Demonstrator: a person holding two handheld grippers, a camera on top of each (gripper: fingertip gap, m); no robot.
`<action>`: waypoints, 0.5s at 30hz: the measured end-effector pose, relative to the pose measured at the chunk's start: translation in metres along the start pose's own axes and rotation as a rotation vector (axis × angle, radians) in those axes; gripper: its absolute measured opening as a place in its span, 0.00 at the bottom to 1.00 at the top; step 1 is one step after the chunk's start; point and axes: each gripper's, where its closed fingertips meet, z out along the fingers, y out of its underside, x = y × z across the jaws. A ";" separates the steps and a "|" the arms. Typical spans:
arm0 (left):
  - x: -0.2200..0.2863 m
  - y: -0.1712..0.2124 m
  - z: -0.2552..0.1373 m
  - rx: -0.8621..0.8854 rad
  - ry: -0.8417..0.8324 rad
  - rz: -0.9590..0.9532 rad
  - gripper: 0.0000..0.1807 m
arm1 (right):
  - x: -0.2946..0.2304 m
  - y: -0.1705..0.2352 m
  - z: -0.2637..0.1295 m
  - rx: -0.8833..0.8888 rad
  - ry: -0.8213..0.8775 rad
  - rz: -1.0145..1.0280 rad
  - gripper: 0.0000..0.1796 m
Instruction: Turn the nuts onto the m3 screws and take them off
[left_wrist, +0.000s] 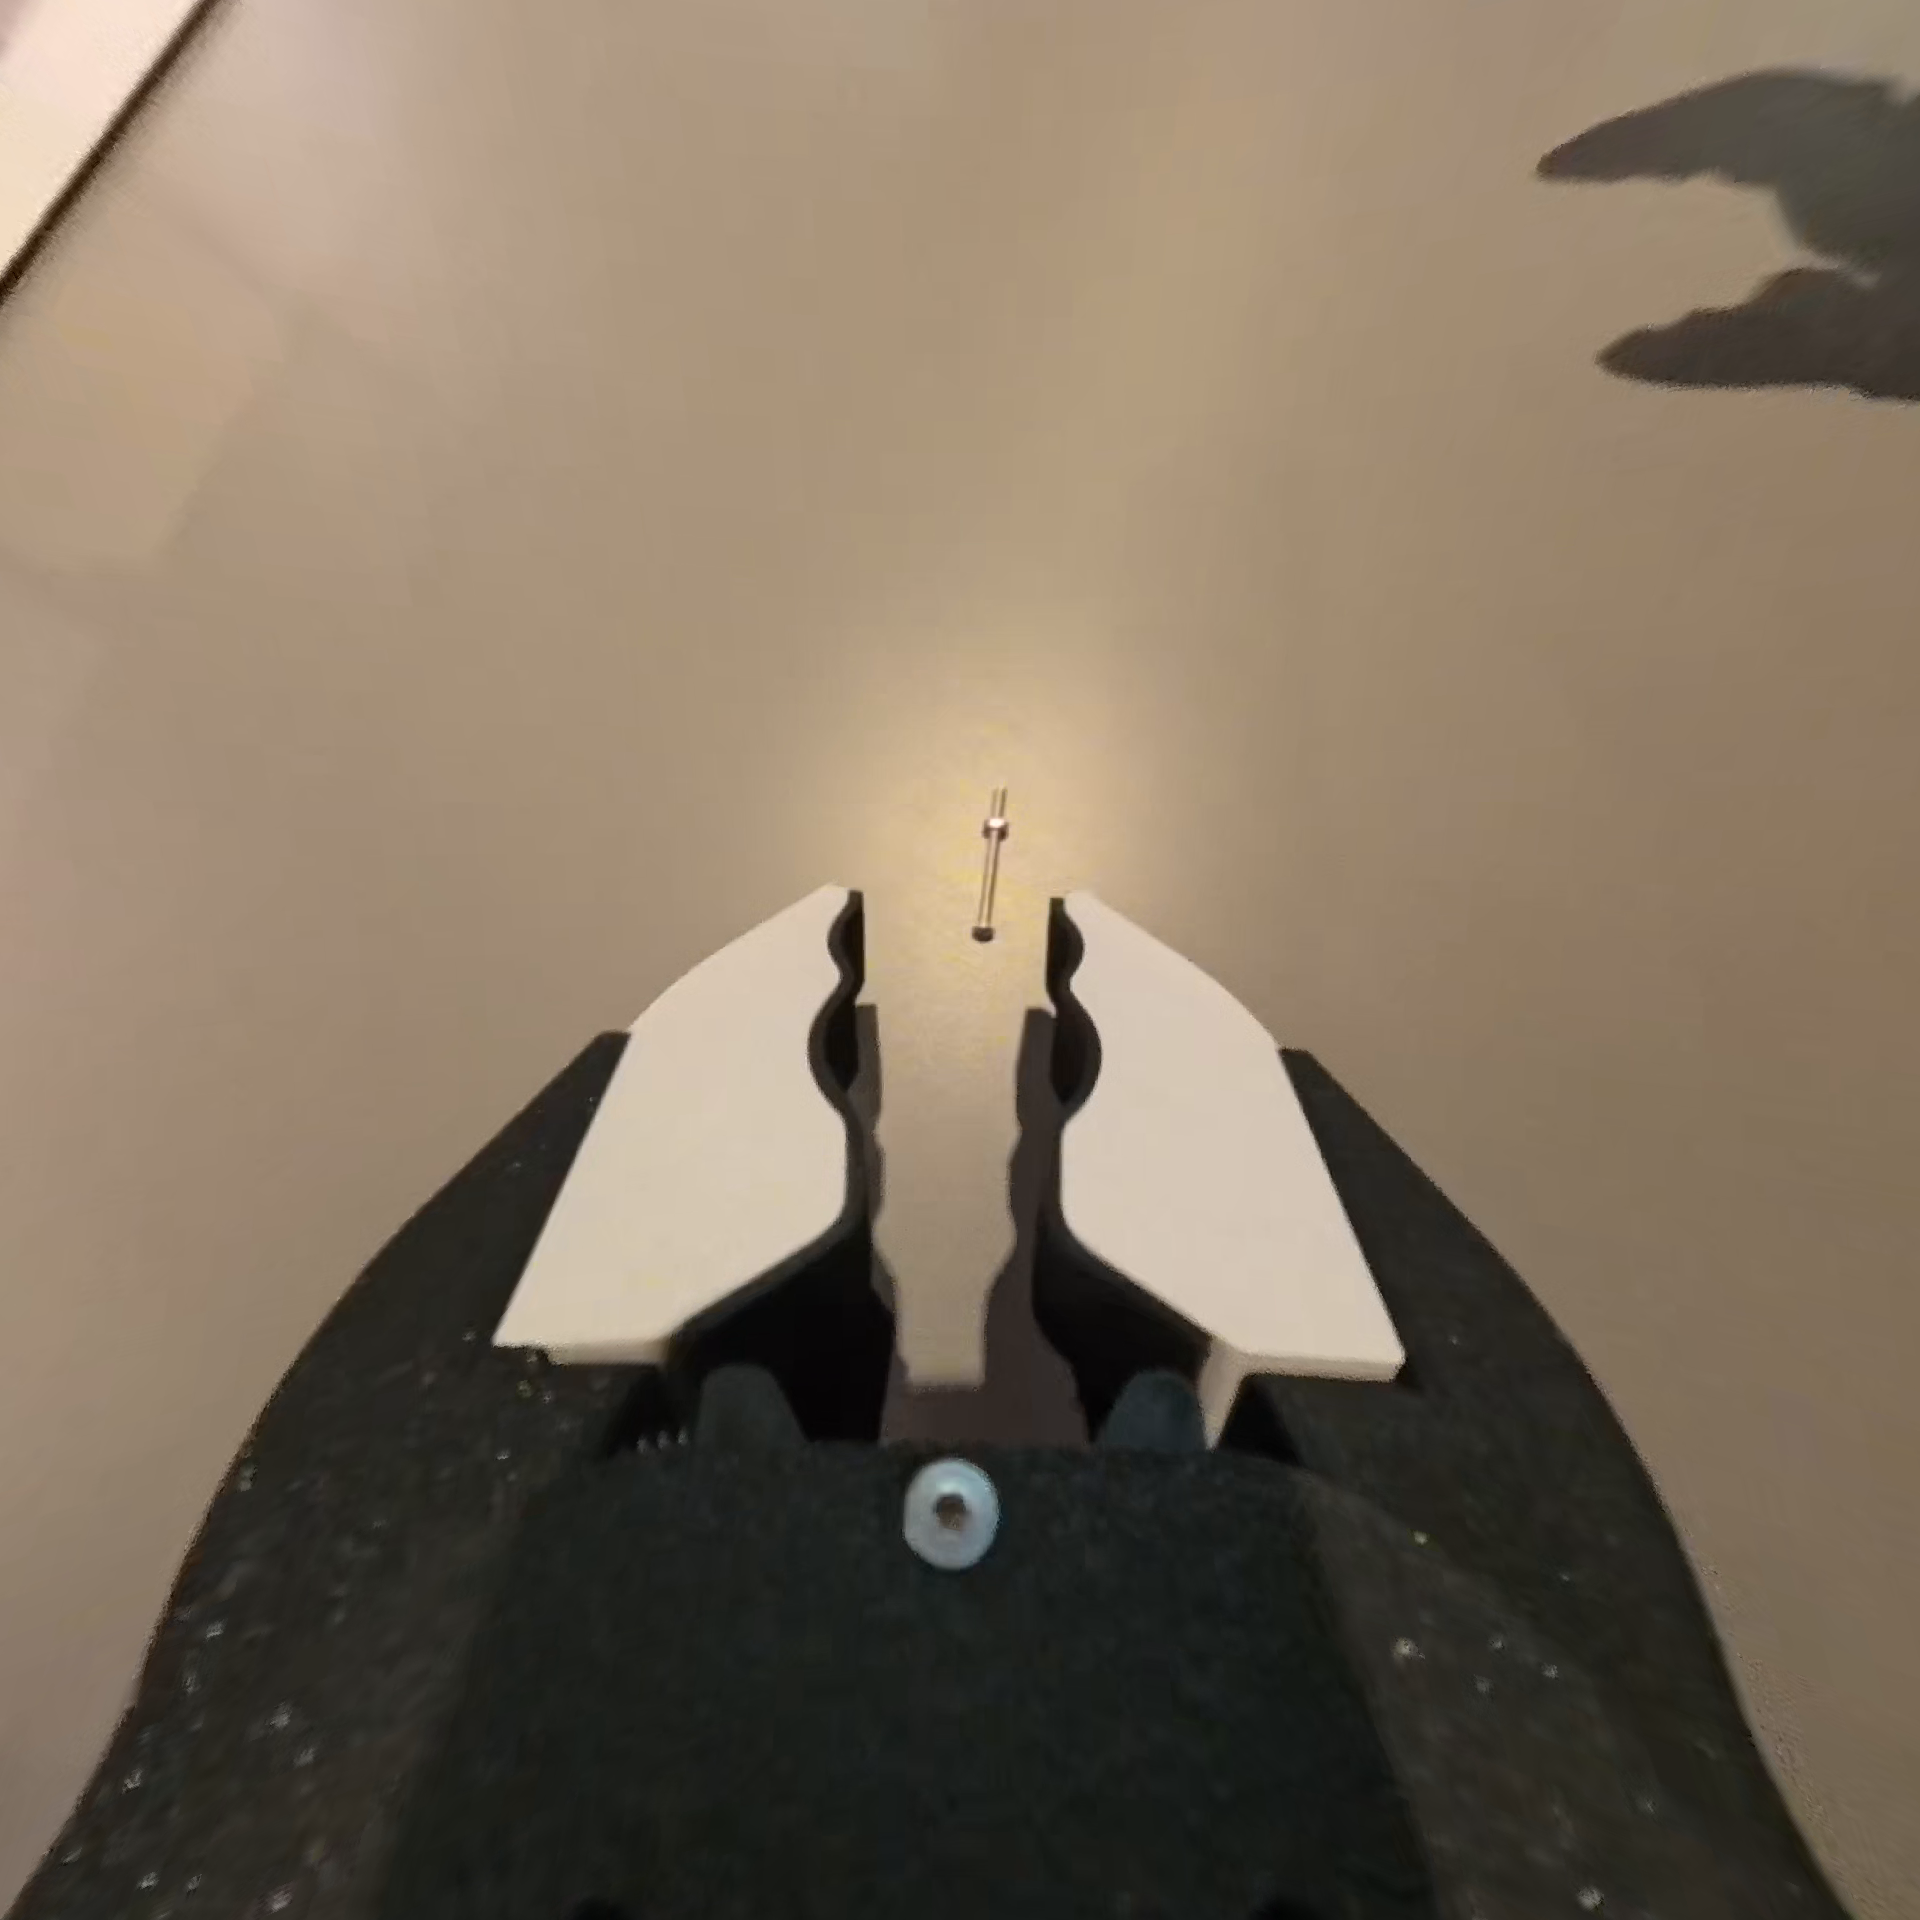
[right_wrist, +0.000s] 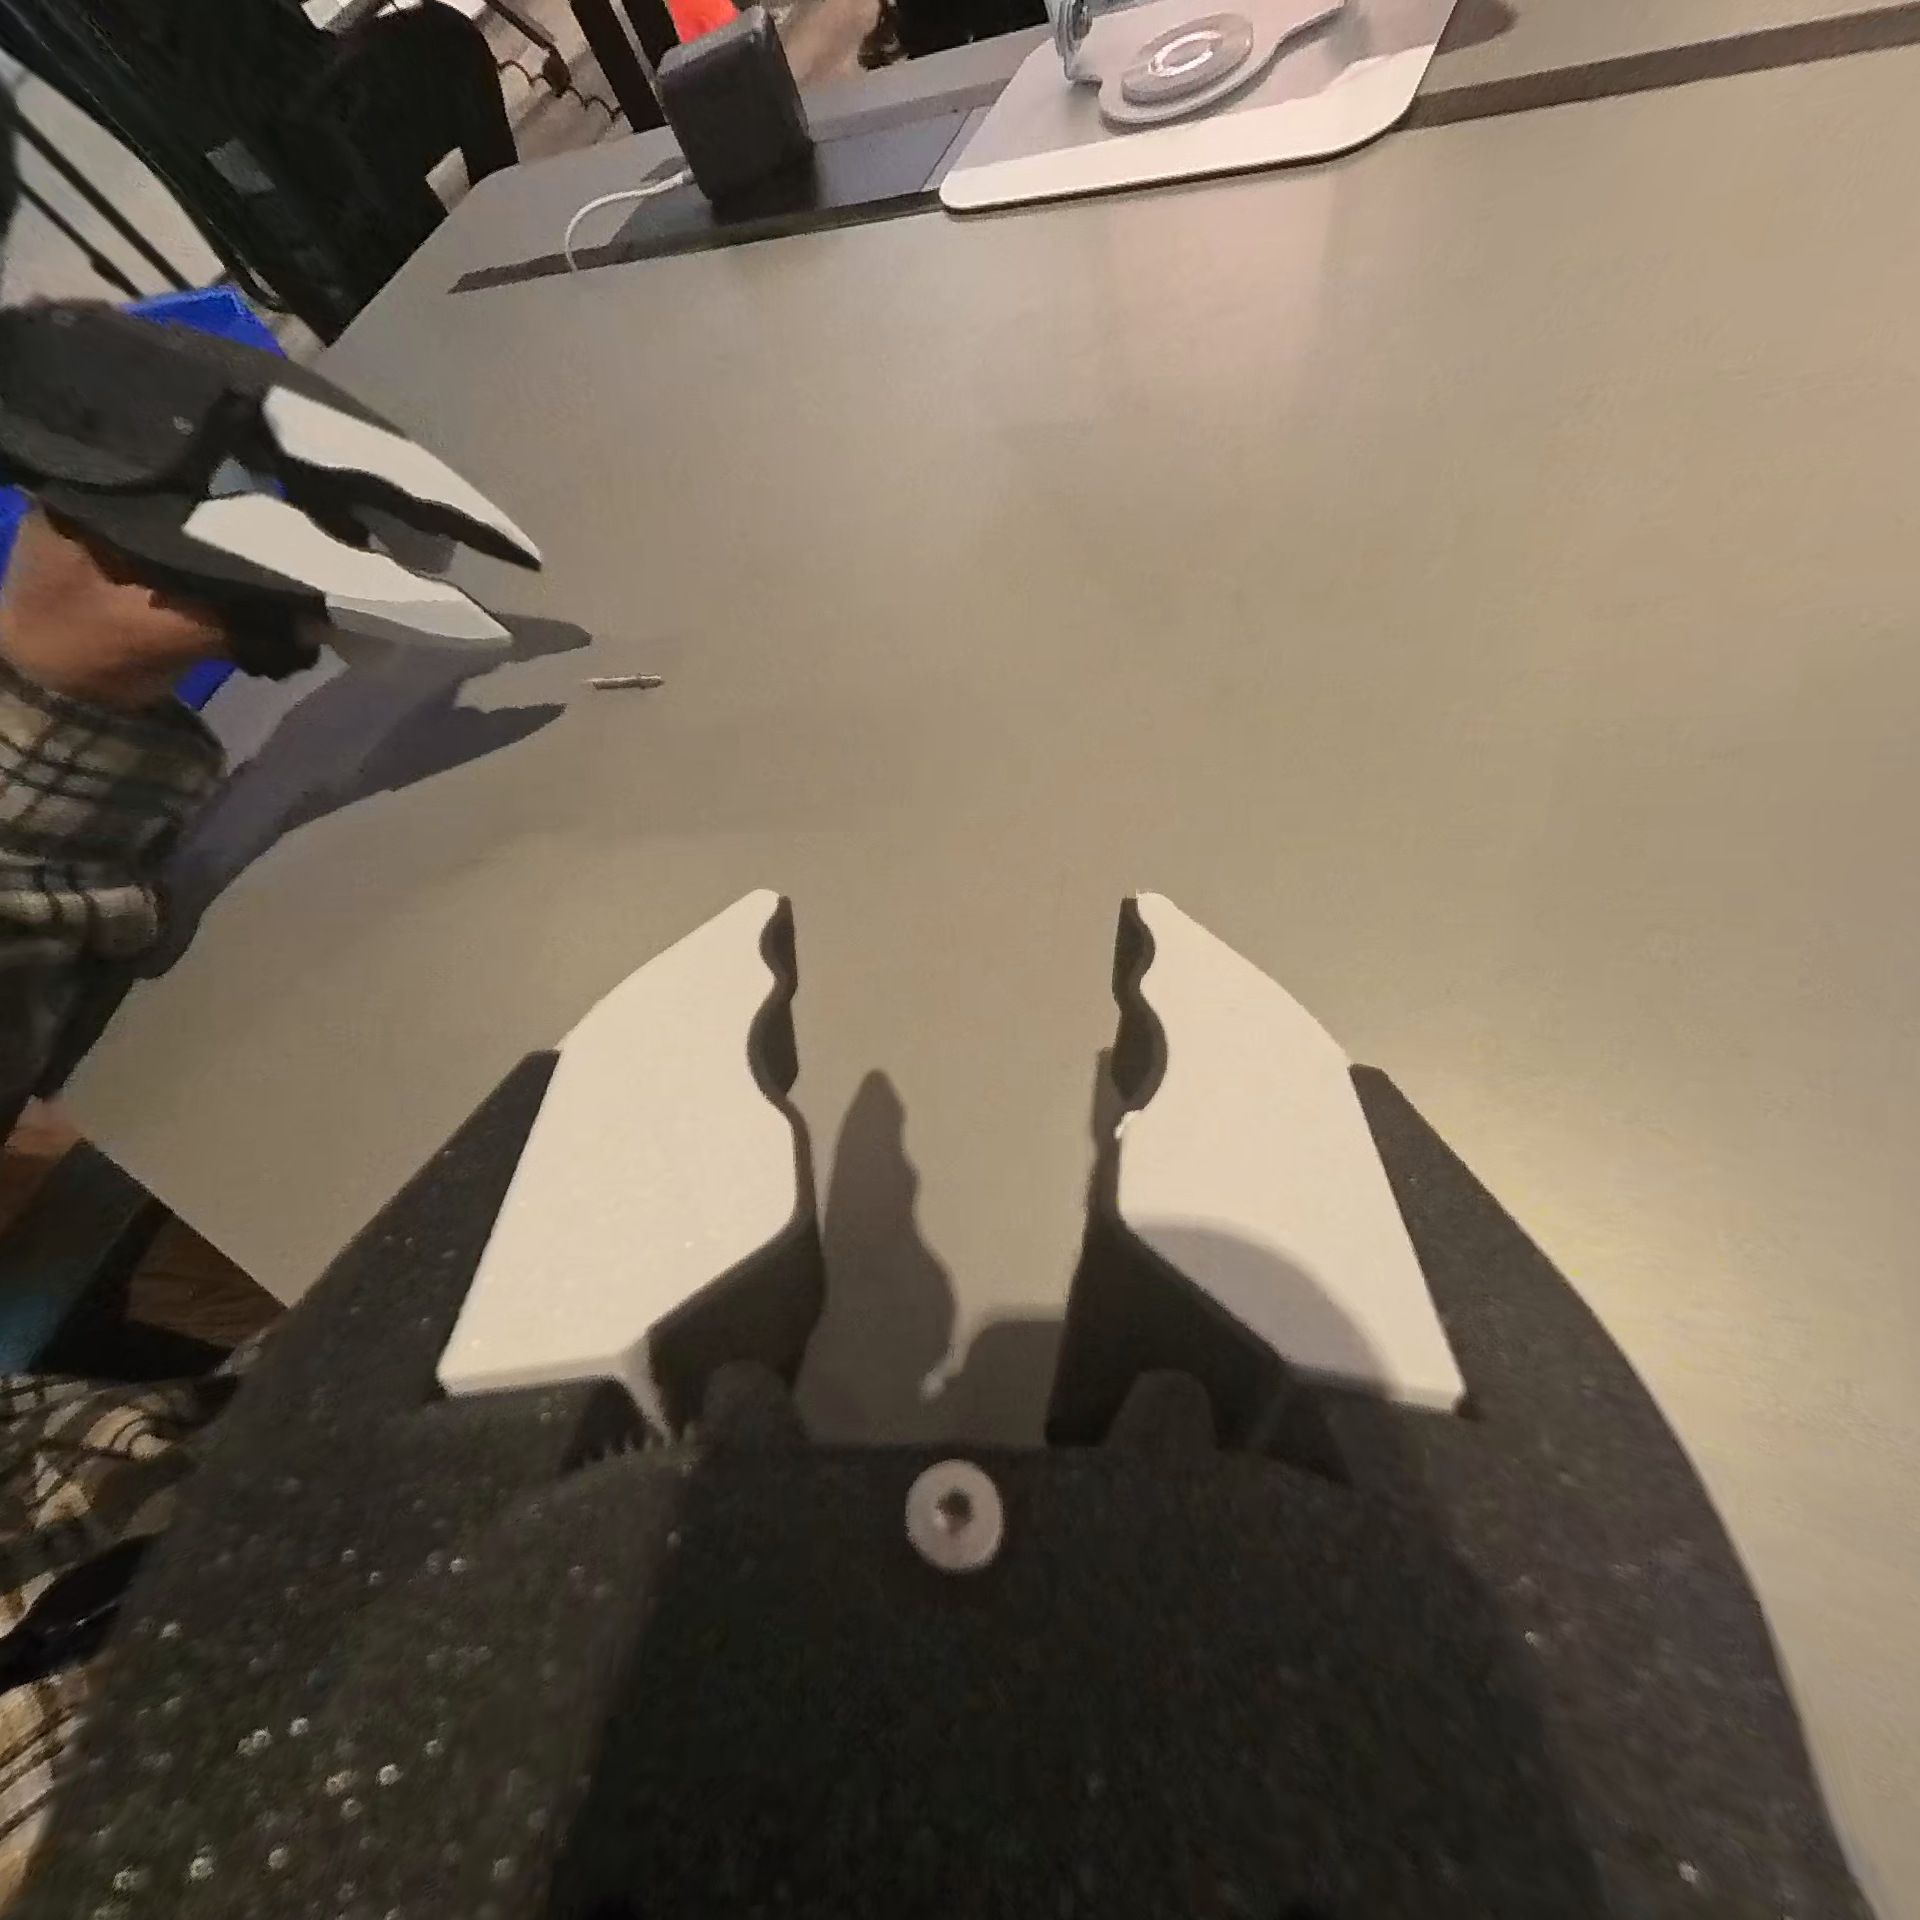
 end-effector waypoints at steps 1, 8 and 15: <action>0.002 0.000 -0.001 0.039 0.018 0.012 0.18 | 0.000 0.001 0.001 0.001 -0.008 0.007 0.32; 0.015 0.001 0.008 0.147 0.161 0.058 0.16 | -0.003 0.003 0.002 0.000 -0.023 0.010 0.32; 0.009 0.015 0.024 0.058 0.133 0.098 0.11 | -0.003 0.000 -0.003 0.009 -0.016 0.001 0.32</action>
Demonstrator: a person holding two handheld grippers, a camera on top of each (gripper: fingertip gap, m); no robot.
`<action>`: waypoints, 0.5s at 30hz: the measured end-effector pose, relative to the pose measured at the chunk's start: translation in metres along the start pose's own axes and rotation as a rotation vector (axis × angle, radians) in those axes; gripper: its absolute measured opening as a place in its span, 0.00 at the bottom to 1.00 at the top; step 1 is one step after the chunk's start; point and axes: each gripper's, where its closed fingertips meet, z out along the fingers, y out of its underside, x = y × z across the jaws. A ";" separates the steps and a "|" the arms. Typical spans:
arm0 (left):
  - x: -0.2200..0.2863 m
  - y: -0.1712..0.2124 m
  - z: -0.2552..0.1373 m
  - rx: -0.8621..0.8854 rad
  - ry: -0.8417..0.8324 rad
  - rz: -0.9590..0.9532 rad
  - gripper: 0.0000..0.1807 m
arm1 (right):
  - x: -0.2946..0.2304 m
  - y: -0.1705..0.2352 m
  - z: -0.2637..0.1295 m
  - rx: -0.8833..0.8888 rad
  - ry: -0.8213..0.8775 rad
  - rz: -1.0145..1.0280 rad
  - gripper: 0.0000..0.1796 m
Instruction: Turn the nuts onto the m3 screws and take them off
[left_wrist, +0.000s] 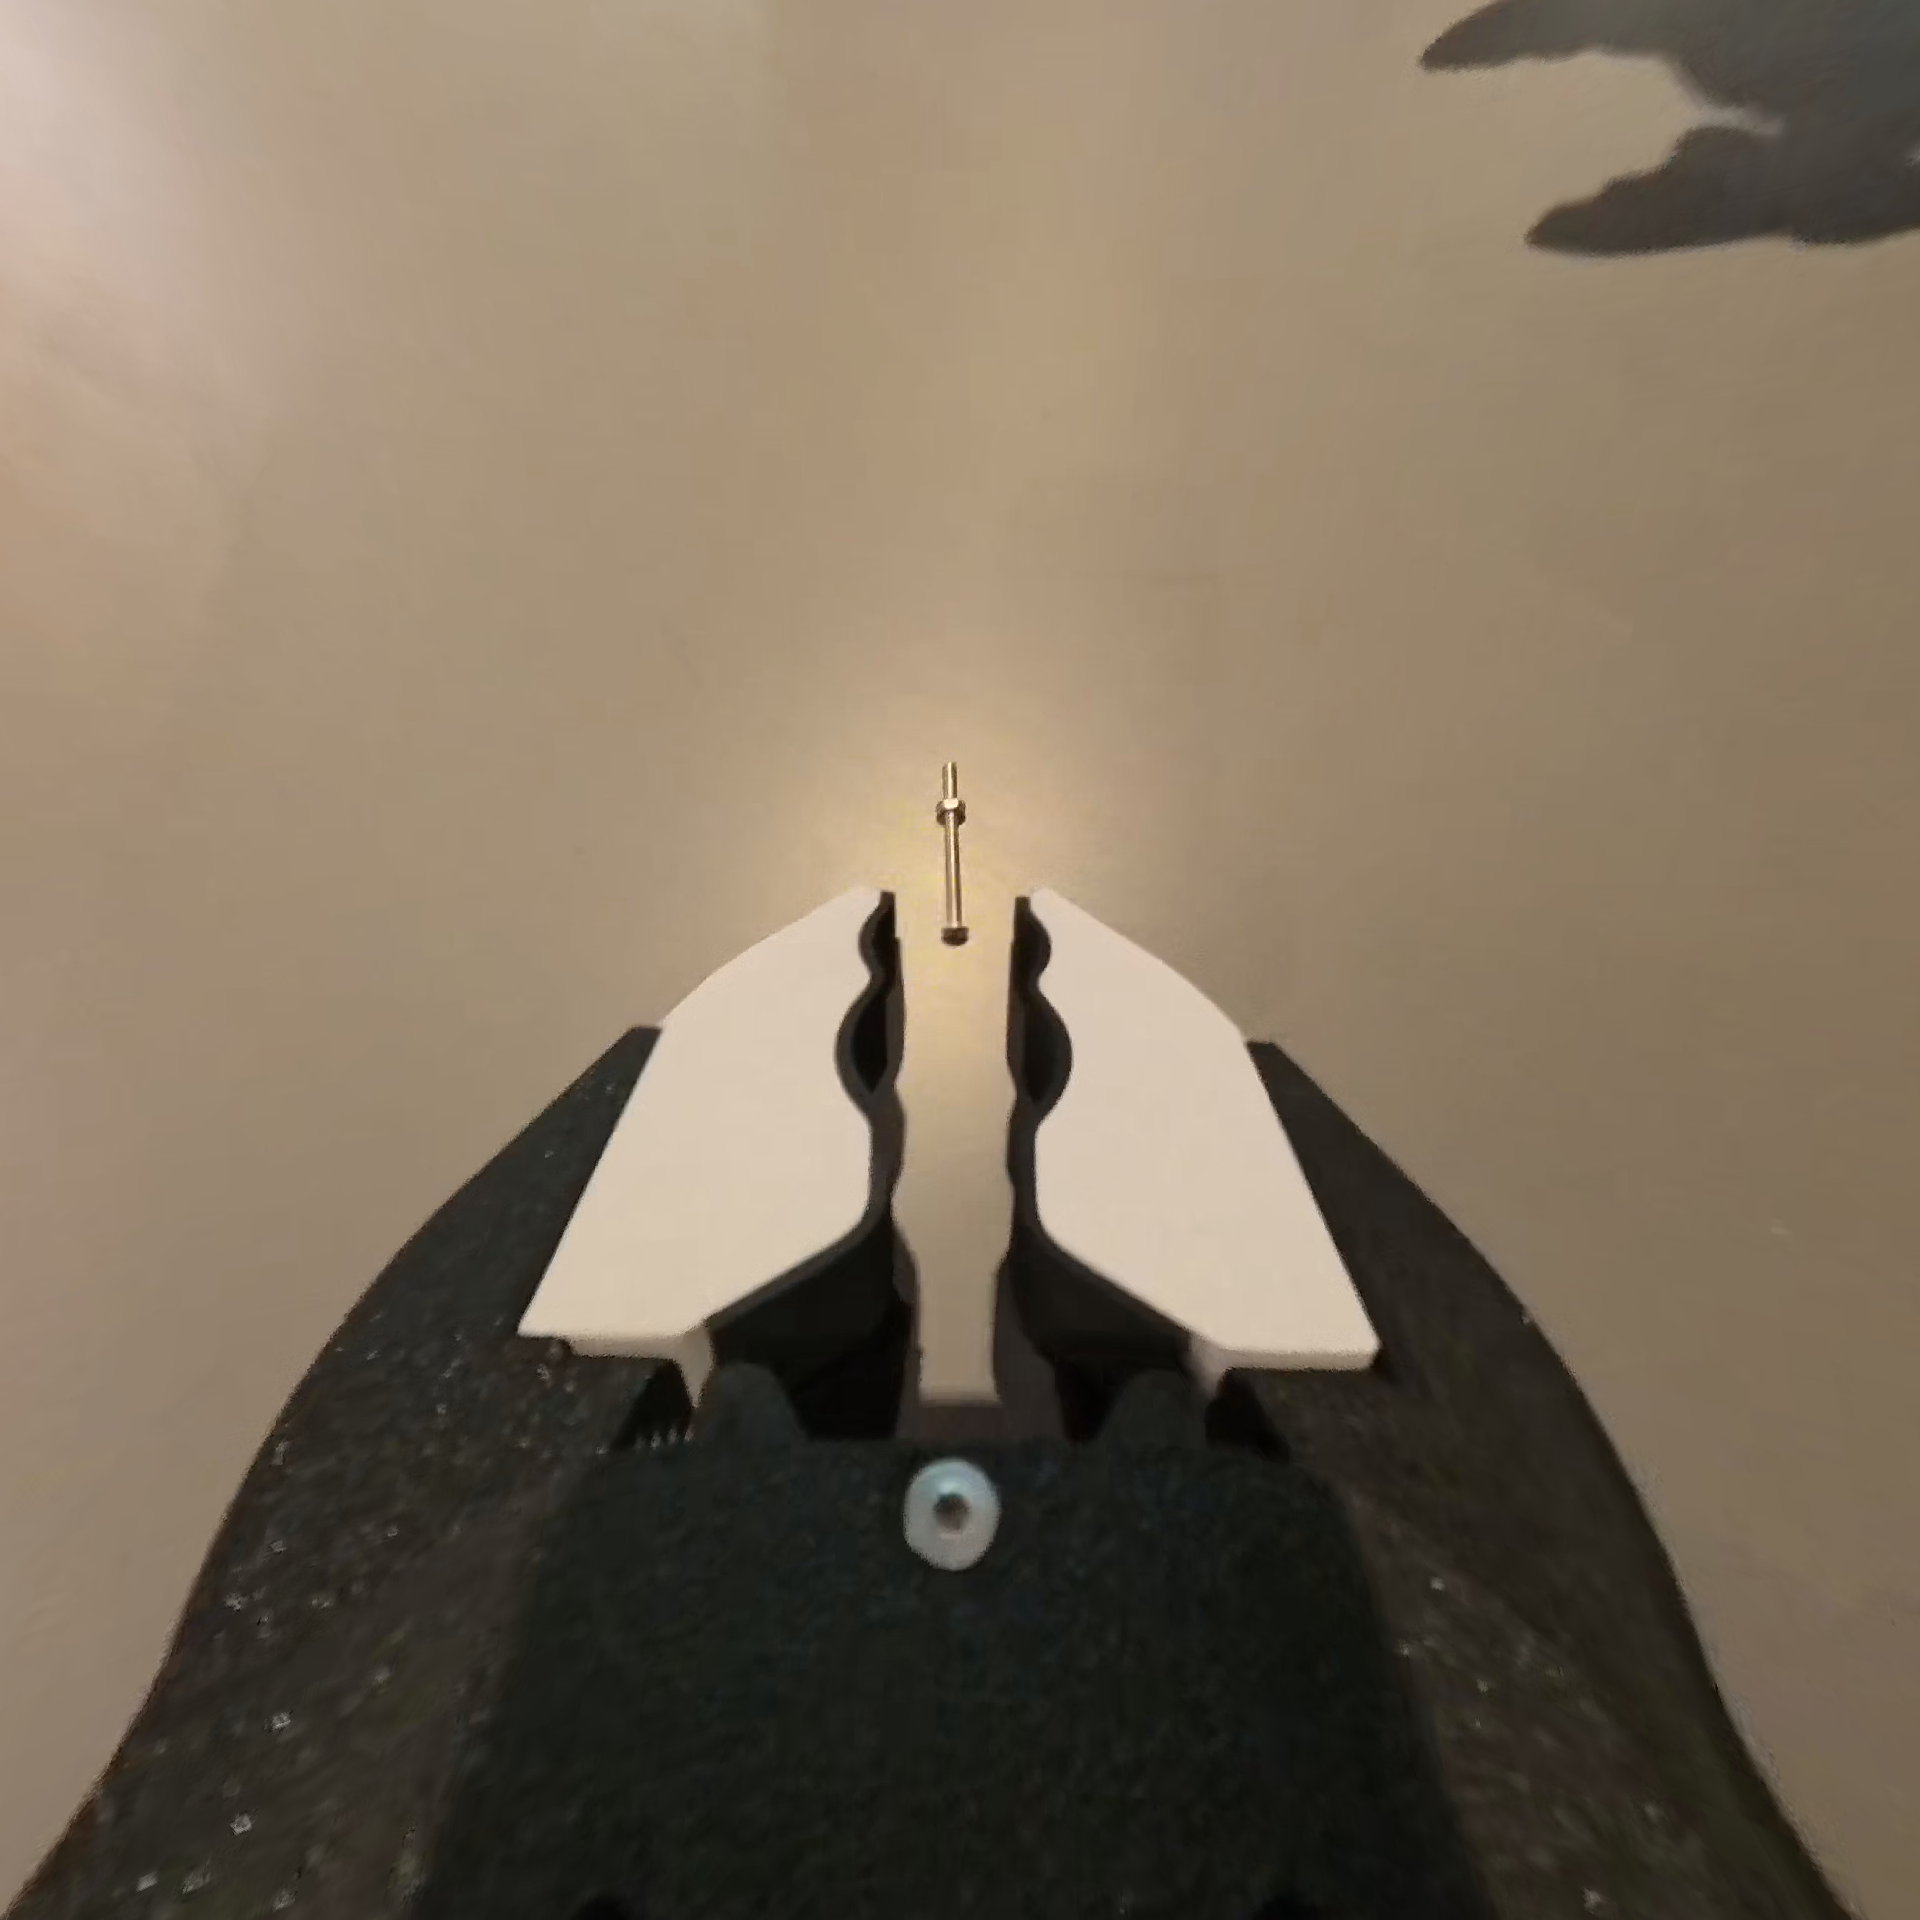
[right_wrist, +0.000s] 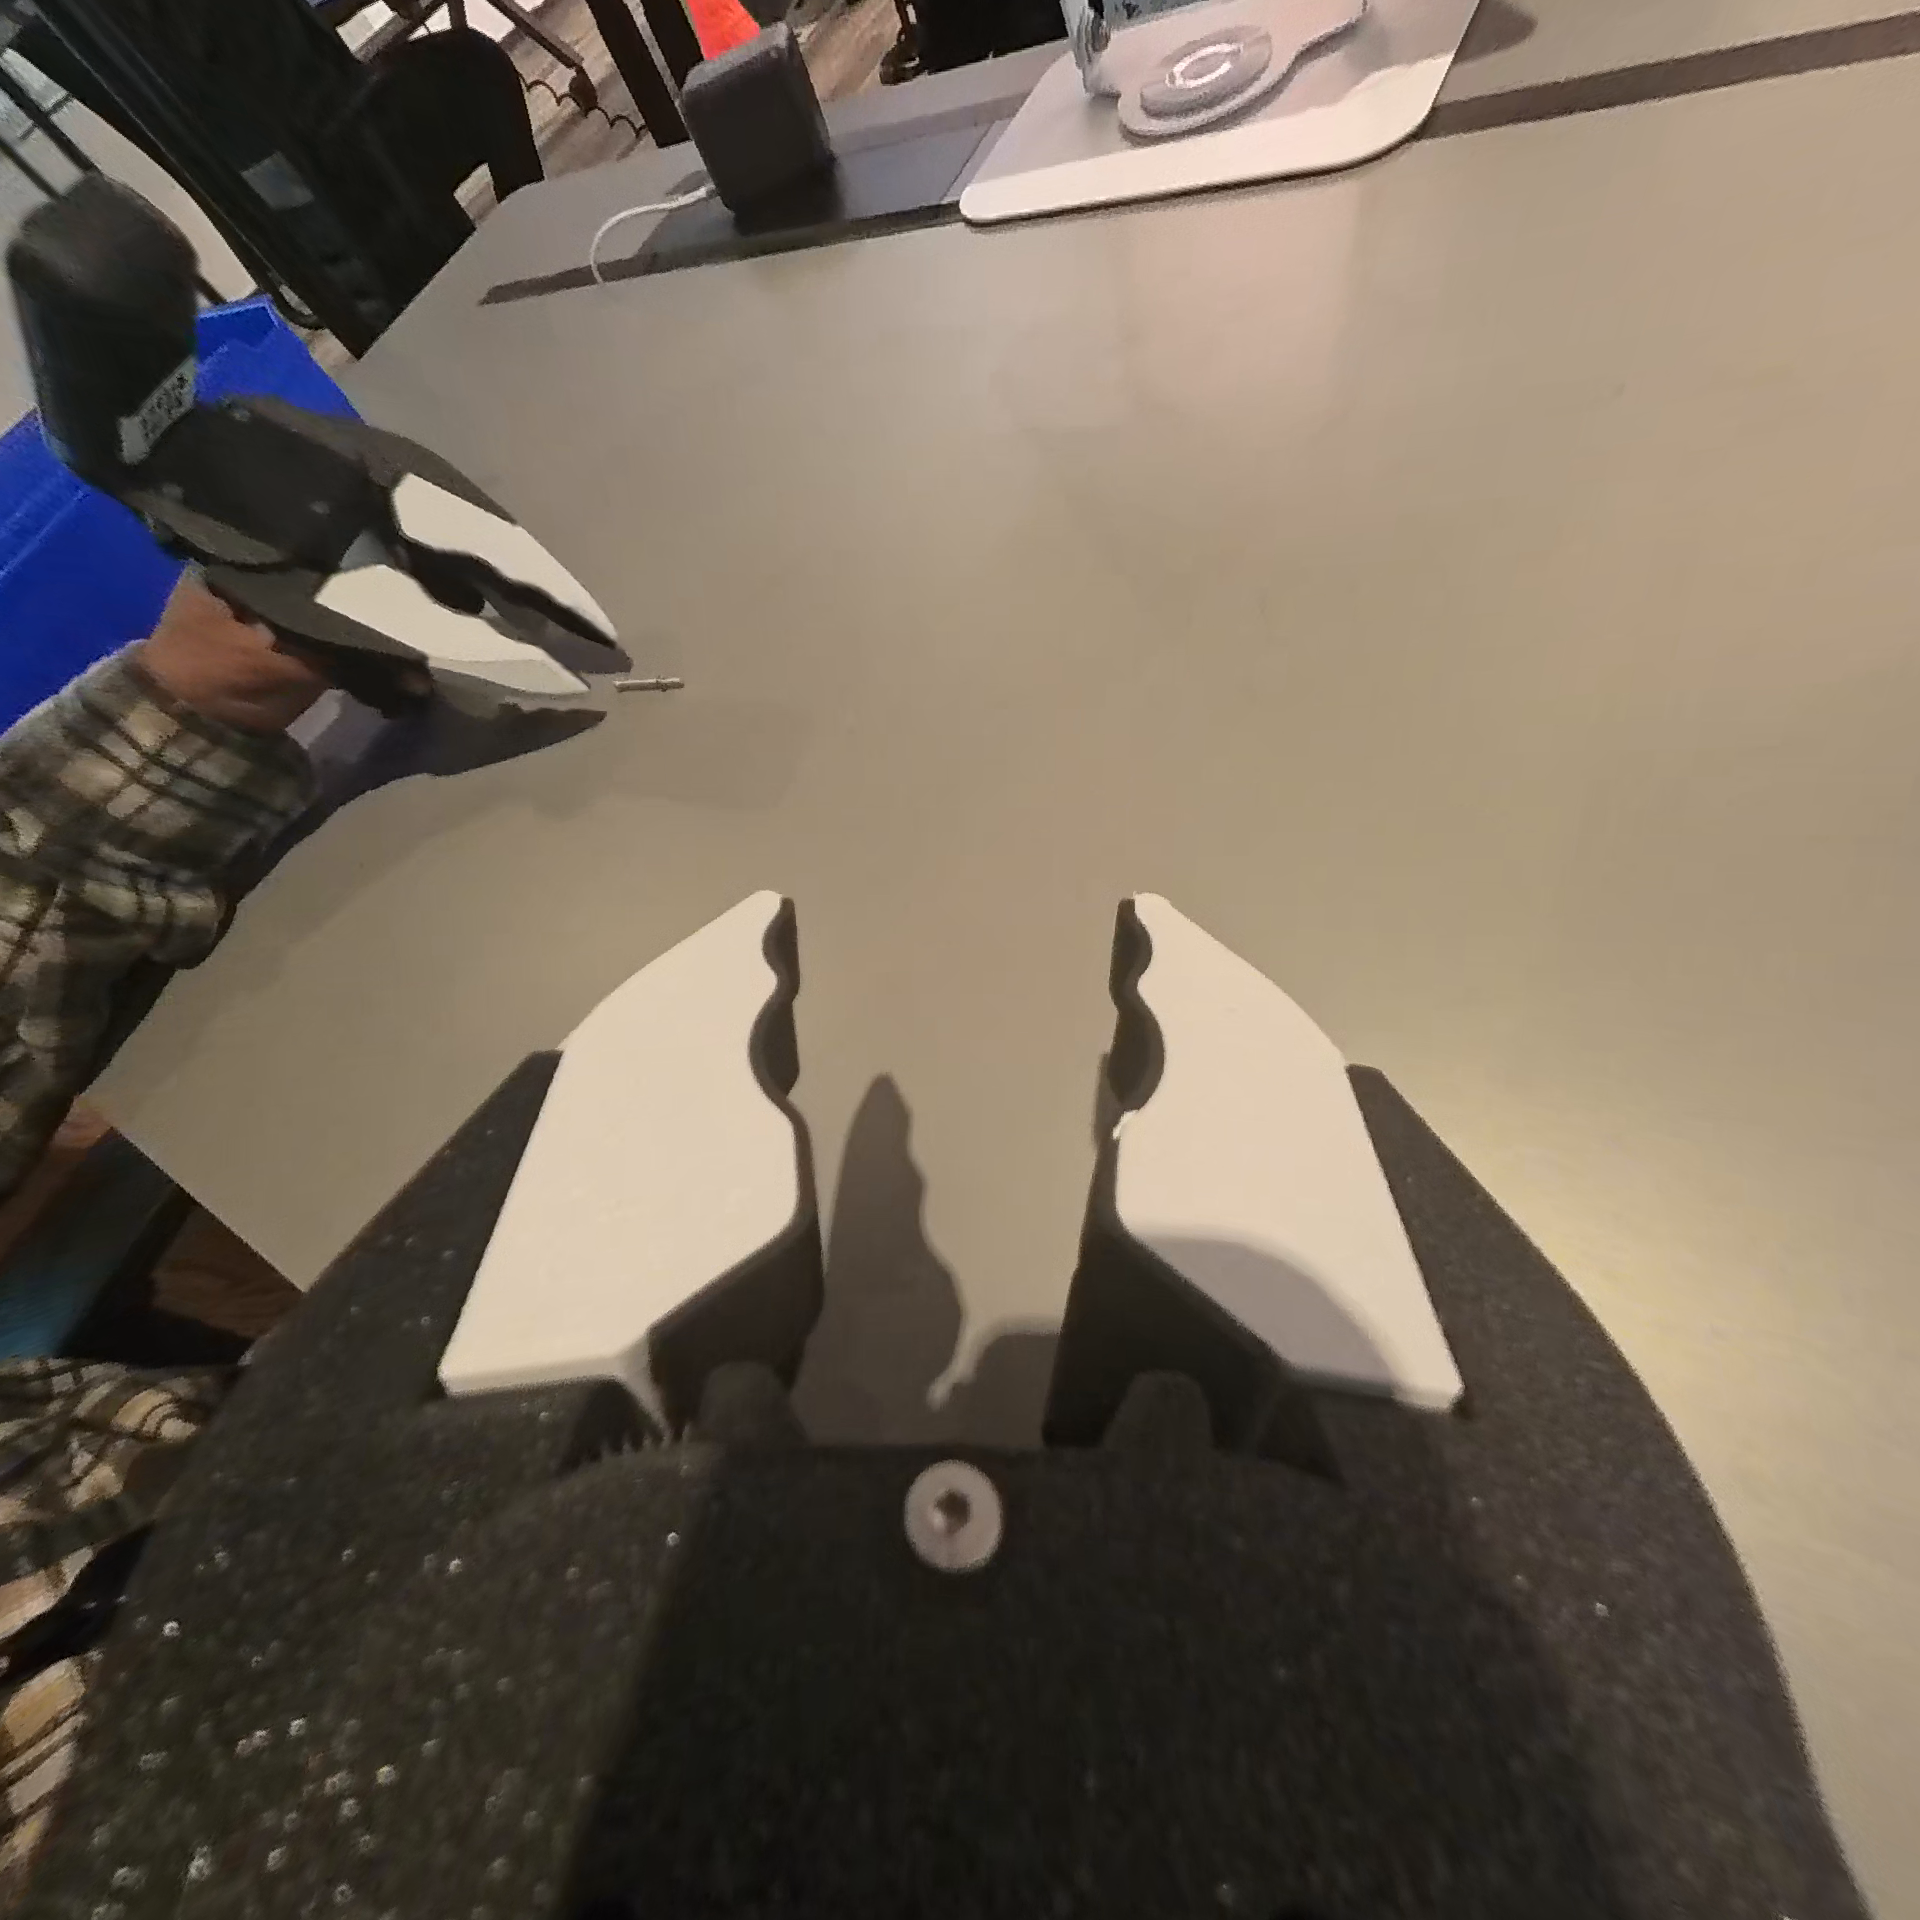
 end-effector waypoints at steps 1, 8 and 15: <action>0.000 0.002 0.001 -0.014 -0.005 0.004 0.11 | 0.000 -0.001 0.000 0.002 -0.001 0.000 0.32; 0.001 0.009 0.008 -0.080 -0.004 0.004 0.07 | -0.001 0.000 0.003 -0.003 -0.009 0.001 0.32; 0.005 0.008 0.010 -0.096 -0.008 -0.009 0.02 | -0.001 0.001 0.004 -0.007 -0.013 0.002 0.32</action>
